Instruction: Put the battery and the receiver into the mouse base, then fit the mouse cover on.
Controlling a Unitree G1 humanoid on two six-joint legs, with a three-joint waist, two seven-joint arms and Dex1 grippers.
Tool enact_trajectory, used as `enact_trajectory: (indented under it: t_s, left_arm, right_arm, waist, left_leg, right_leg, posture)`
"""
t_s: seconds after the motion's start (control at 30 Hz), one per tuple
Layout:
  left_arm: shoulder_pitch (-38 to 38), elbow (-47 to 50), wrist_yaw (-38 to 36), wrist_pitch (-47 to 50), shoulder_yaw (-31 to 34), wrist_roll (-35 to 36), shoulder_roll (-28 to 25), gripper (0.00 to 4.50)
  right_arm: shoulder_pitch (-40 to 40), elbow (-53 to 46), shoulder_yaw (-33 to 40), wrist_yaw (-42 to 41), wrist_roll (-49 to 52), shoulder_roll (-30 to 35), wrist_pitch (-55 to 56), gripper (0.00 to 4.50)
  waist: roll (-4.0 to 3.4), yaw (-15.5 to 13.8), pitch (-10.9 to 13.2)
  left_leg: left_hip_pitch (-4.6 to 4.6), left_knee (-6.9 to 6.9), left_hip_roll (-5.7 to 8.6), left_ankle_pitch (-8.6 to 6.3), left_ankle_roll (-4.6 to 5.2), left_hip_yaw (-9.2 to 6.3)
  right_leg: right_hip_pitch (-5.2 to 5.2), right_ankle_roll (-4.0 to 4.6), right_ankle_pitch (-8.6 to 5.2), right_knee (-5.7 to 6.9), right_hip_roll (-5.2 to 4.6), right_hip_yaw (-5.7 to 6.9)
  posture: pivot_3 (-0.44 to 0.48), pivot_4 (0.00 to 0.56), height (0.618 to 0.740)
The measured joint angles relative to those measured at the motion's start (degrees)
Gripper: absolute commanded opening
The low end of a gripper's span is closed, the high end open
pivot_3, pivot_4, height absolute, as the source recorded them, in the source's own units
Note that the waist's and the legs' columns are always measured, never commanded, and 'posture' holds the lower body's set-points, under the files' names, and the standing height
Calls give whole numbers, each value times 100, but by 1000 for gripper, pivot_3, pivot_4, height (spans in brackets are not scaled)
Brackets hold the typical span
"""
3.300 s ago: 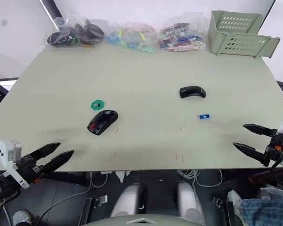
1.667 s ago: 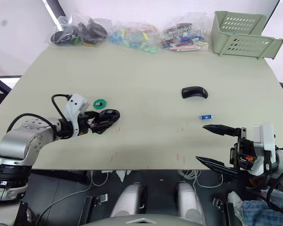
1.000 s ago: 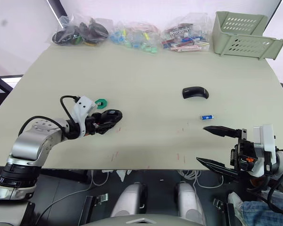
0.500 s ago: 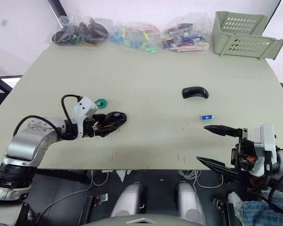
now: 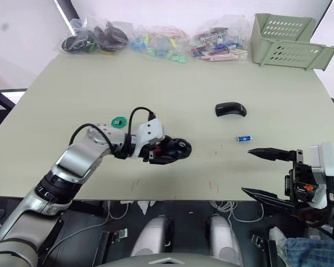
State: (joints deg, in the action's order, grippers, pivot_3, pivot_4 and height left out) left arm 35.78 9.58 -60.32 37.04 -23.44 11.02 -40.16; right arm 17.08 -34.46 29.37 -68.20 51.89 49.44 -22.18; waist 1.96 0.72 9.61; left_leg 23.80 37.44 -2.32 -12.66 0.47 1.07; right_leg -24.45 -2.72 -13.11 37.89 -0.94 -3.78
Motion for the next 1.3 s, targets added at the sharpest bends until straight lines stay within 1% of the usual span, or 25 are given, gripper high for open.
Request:
enact_trajectory:
  t_s: [0.07, 0.13, 0.23, 0.33, 0.57, 0.7, 0.9, 0.93, 1.0, 1.07, 1.1, 1.17, 1.23, 1.3]
  left_arm:
    - [215, -157, -82, 0, -119, -112, 70, 2917]
    - [365, -365, -97, -4, -235, -238, 252, 2917]
    - [445, -644, -101, -53, -446, -424, 419, 2917]
    - [444, -868, -148, -157, -617, -580, 463, 2917]
    - [443, -1257, -324, -858, -630, -789, 598, 2917]
    - [438, -1330, -387, -983, -617, -840, 623, 2917]
    - [439, -1387, -459, -985, -571, -877, 670, 2917]
    - [447, -1417, -492, -980, -550, -884, 674, 2917]
    - [461, -1440, -510, -973, -551, -902, 702, 2917]
    - [492, -1497, -571, -947, -532, -924, 751, 2917]
    - [505, -1506, -579, -939, -534, -928, 768, 2917]
    - [544, -1580, -635, -921, -522, -955, 796, 2917]
    - [552, -1596, -660, -924, -520, -981, 827, 2917]
    - [603, -1666, -712, -915, -524, -1004, 870, 2917]
  right_arm:
    - [-8, 7, 84, -7, 3, 28, -6, 4500]
    - [-13, 14, 99, -14, -2, 32, -8, 4500]
    - [-13, 15, 103, -23, -7, 33, -12, 4500]
    - [-9, 17, 105, -32, -7, 39, -23, 4500]
    - [-6, 82, 110, -106, -10, 94, -31, 4500]
    - [-12, 94, 111, -91, -18, 99, -51, 4500]
    - [-342, 210, 58, 371, 36, 155, -424, 4500]
    - [-588, 293, -105, 502, -10, 186, -513, 4500]
    - [-774, 363, -234, 616, -93, 214, -546, 4500]
    - [-1337, 723, -878, 857, -762, 663, -715, 4500]
    - [-1413, 811, -973, 869, -887, 737, -739, 4500]
    - [-2128, 1479, -1662, 799, -1375, 930, -853, 4500]
    - [-2601, 2068, -2095, 673, -1782, 937, -738, 4500]
    - [-3488, 3252, -2805, 356, -2443, 748, -358, 4500]
  waist:
    - [0, 8, 0]
    - [-1, -1, 0]
    - [0, -4, 0]
    - [0, 6, 0]
    - [-7, -26, -6]
    - [-11, -26, -11]
    - [-15, -24, -13]
    - [-14, -13, -15]
    - [-20, -8, -18]
    - [-22, -14, -19]
    - [-22, -21, -19]
    - [-23, -6, -21]
    - [-24, -21, -22]
    - [-32, -23, -24]
  left_leg:
    - [-1, 0, 0, 0, 0, -2]
    - [0, 0, 0, 0, 0, -3]
    - [1, 1, 0, 0, 0, -2]
    - [0, 1, 0, 0, 0, -3]
    - [-16, 2, 1, 0, 0, -7]
    - [-23, 2, 1, 0, 0, -9]
    - [-24, 2, 2, 0, 0, -11]
    - [-26, 3, 2, 0, 0, -11]
    - [-27, 5, 3, 0, 0, -10]
    - [-27, 6, 4, 0, 1, -10]
    - [-25, 6, 5, 0, 1, -11]
    - [-29, 8, 5, 0, 2, -8]
    - [-26, 10, 8, 0, 2, -13]
    - [-22, 12, 11, 0, 3, -12]
  right_leg:
    - [0, 0, 0, 1, 2, 0]
    - [1, 0, 0, 0, 2, 1]
    - [1, -1, 0, -1, 1, 0]
    - [1, 0, 0, 0, 2, 0]
    - [24, 0, 0, -5, 0, 4]
    - [33, 0, -1, -6, -1, 5]
    - [35, 0, -1, -6, -2, 7]
    - [37, 0, -1, -7, -2, 7]
    - [38, 1, -1, -7, -3, 6]
    - [39, 1, -2, -7, -3, 7]
    - [39, 2, -2, -9, -4, 8]
    - [42, 6, -4, -12, -4, 6]
    - [42, 13, -8, -11, -4, 8]
    - [42, 13, -7, -14, -4, 6]
  posture:
    - [0, 150, 740]
    - [0, 150, 740]
    - [0, 150, 740]
    - [0, 150, 740]
    - [0, 150, 740]
    - [0, 150, 740]
    - [0, 150, 740]
    - [0, 150, 740]
    - [0, 150, 740]
    - [0, 150, 740]
    - [0, 150, 740]
    - [0, 150, 740]
    - [0, 150, 740]
    - [0, 150, 740]
